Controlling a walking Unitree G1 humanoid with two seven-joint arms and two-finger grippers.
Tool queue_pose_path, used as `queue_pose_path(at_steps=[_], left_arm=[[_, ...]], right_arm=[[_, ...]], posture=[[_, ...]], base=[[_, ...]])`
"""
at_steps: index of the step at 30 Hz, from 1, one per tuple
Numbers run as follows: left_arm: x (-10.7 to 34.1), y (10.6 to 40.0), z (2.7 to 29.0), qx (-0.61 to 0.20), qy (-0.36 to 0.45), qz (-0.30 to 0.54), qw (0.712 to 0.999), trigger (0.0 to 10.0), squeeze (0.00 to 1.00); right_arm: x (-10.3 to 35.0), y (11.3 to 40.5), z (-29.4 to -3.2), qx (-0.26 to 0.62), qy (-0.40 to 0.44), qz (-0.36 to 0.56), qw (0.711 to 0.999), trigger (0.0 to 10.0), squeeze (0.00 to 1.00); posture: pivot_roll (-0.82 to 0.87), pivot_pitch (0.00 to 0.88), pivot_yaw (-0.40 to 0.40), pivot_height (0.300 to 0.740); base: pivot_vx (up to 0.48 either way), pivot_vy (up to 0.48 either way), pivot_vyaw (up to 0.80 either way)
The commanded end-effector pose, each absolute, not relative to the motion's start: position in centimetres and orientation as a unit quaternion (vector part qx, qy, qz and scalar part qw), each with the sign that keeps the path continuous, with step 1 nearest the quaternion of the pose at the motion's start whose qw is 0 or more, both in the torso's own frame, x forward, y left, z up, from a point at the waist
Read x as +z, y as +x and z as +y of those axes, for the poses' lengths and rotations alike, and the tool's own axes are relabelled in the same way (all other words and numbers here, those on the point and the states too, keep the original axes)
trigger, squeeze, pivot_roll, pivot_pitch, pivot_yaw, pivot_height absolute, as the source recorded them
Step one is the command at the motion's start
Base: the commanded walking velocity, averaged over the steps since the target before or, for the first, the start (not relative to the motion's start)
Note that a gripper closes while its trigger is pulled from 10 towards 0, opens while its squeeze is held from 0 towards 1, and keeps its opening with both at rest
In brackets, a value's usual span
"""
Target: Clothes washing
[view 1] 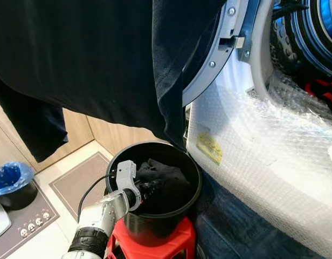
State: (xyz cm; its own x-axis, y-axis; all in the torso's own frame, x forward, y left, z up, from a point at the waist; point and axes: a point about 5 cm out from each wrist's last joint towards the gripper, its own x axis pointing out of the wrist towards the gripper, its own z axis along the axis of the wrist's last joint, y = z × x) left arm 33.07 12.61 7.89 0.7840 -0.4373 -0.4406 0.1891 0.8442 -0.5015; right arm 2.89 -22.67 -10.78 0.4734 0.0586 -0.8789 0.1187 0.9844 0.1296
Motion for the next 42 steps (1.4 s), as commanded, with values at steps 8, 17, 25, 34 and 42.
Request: queue_pose_path(at_steps=[8,17,25,34,42], left_arm=[[8.6,33.3,14.4,-0.160,-0.230,0.311,0.908,10.0,0.00],[8.4,33.1,15.8,-0.161,-0.237,0.325,0.901,10.0,0.00],[8.4,32.0,15.2,-0.212,-0.239,0.331,0.888,10.0,0.00],[8.9,31.6,15.3,-0.231,-0.248,0.311,0.888,0.0,0.00],[9.1,31.3,15.2,-0.235,-0.256,0.310,0.885,0.0,0.00]], right_arm=[[-10.7,2.0,-22.8,-0.013,0.086,0.519,0.851,10.0,0.00],[-10.7,1.9,-22.8,-0.013,0.087,0.520,0.849,10.0,0.00],[-10.7,2.0,-22.9,-0.014,0.086,0.520,0.849,10.0,0.00],[-10.7,2.2,-23.0,-0.006,0.080,0.522,0.849,10.0,0.00],[-10.7,2.3,-23.0,-0.005,0.078,0.524,0.848,10.0,0.00]], posture=[[-0.15,0.209,-0.041,0.740],[-0.15,0.217,-0.047,0.740],[-0.14,0.216,-0.054,0.740],[-0.13,0.215,-0.060,0.740],[-0.13,0.214,-0.065,0.740]], base=[[0.000,0.000,0.00],[0.000,0.000,0.00],[0.000,0.000,0.00],[0.000,0.000,0.00],[0.000,0.000,0.00]])
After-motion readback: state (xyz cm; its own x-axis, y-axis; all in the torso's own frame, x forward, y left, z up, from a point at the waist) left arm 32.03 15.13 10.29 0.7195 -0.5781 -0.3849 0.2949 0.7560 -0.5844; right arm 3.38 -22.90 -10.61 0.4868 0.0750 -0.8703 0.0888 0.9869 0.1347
